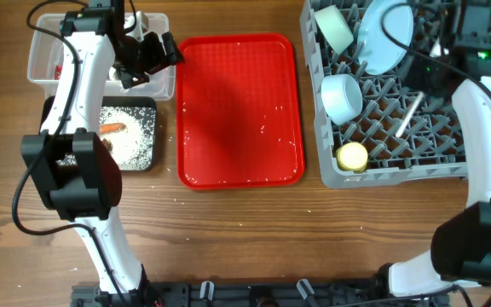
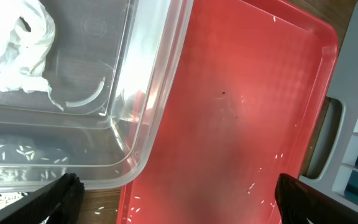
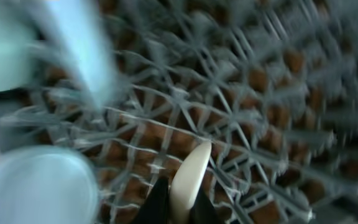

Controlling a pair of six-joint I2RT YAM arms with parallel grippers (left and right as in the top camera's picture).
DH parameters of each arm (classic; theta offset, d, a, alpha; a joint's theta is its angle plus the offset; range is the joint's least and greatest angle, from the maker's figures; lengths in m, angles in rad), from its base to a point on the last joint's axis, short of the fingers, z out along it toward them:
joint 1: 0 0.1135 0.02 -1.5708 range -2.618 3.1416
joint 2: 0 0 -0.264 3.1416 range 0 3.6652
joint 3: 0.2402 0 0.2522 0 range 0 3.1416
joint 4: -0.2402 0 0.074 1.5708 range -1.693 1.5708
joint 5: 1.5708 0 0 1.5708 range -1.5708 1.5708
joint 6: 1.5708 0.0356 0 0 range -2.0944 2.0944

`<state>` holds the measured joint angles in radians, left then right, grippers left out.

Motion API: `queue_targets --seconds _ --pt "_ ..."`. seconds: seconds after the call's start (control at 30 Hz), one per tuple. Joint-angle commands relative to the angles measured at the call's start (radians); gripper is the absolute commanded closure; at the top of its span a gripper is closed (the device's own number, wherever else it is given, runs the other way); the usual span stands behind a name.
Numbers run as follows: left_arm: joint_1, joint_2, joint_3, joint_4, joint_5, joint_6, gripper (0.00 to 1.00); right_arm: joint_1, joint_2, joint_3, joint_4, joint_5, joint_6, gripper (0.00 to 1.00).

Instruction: Sort waste into correct bins and load items into the dishwasher rack

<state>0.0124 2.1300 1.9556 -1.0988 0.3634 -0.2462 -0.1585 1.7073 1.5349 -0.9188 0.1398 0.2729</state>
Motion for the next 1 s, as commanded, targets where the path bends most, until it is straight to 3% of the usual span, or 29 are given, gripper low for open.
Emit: queue_targets --seconds 0.0,0.13,0.2,0.23,0.3,0.33,0.43,0.53,0.6,0.8,0.97 --pt "-0.001 -0.009 0.012 0.0 -0.002 -0.009 0.0 -0.026 0.013 -0.072 0.063 0.056 0.322 0.96" --pt "-0.001 -0.009 0.012 0.0 -0.003 -0.009 0.0 -0.025 0.016 -0.15 0.168 0.085 0.447 0.95" --pt "-0.001 -0.009 0.012 0.0 -0.003 -0.009 0.0 -0.025 0.017 -0.153 0.178 0.084 0.468 0.75" --pt "-0.001 -0.009 0.012 0.0 -0.002 -0.009 0.0 -0.025 0.015 -0.152 0.179 0.074 0.467 0.53" --pt "-0.001 -0.009 0.012 0.0 -0.002 -0.009 0.0 -0.025 0.006 -0.151 0.183 0.036 0.461 0.25" --pt "-0.001 -0.009 0.012 0.0 -0.002 -0.009 0.0 -0.025 -0.006 -0.151 0.182 0.005 0.452 0.22" --pt "-0.001 -0.009 0.012 0.0 -0.002 -0.009 0.0 -0.025 -0.089 -0.138 0.161 -0.125 0.367 0.15" --pt "-0.001 -0.009 0.012 0.0 -0.002 -0.009 0.0 -0.025 -0.234 -0.1 0.084 -0.285 0.13 0.15" --pt "-0.001 -0.009 0.012 0.0 -0.002 -0.009 0.0 -0.025 -0.354 -0.073 -0.003 -0.418 -0.003 0.04" --pt "-0.001 -0.009 0.012 0.0 -0.002 -0.009 0.0 -0.025 -0.706 -0.064 -0.175 -0.466 0.067 0.0" --pt "-0.001 -0.009 0.012 0.0 -0.003 -0.009 0.0 -0.025 -0.929 -0.064 -0.267 -0.193 0.04 0.0"
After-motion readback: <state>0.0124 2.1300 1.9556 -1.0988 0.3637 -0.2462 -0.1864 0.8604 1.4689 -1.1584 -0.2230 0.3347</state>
